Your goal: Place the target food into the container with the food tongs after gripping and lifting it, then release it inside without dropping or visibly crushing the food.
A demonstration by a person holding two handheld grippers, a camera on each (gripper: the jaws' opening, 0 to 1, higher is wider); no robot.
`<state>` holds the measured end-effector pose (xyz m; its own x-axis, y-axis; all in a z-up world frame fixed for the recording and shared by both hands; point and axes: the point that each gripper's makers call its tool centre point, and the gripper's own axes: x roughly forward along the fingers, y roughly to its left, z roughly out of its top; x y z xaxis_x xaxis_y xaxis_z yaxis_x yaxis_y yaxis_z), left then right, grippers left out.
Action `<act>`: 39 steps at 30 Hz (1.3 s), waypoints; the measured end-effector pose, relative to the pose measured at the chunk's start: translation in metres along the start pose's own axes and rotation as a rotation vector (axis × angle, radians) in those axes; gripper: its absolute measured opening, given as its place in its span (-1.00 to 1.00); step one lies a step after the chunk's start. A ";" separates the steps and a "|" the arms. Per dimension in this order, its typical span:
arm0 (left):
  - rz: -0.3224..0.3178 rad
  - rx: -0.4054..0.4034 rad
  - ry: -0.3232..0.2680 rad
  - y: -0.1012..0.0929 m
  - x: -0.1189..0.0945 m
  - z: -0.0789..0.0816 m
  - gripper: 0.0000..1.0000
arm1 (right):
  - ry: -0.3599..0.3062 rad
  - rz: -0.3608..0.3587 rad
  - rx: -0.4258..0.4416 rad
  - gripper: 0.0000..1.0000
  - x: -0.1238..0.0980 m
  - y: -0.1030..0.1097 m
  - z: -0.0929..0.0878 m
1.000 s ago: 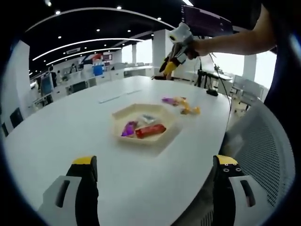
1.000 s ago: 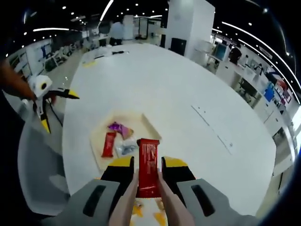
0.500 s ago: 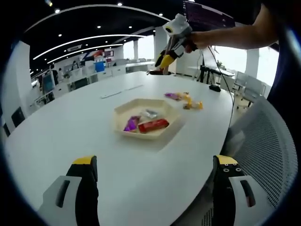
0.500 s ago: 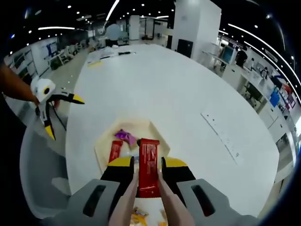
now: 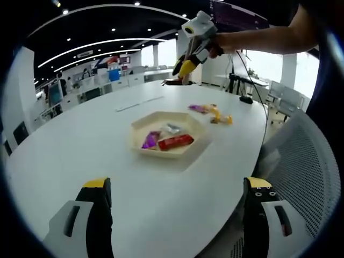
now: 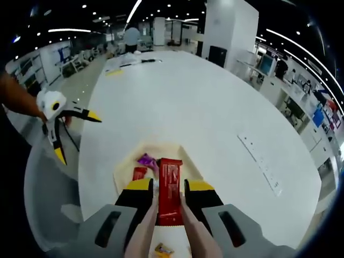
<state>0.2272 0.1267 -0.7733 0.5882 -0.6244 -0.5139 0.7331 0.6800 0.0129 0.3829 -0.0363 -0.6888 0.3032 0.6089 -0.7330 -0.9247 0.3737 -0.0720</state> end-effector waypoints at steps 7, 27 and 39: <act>0.001 -0.001 -0.001 0.000 0.000 0.000 0.99 | -0.001 0.019 -0.016 -0.56 0.007 0.009 0.009; 0.012 -0.011 -0.010 0.005 -0.001 0.001 0.99 | 0.007 0.071 -0.073 -0.55 0.027 0.034 0.030; 0.016 -0.012 -0.012 0.005 -0.001 0.002 0.99 | -0.012 0.055 -0.112 -0.49 0.028 0.031 0.031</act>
<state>0.2309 0.1302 -0.7713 0.6040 -0.6183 -0.5030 0.7197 0.6942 0.0109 0.3701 0.0141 -0.6909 0.2537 0.6349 -0.7297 -0.9597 0.2595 -0.1080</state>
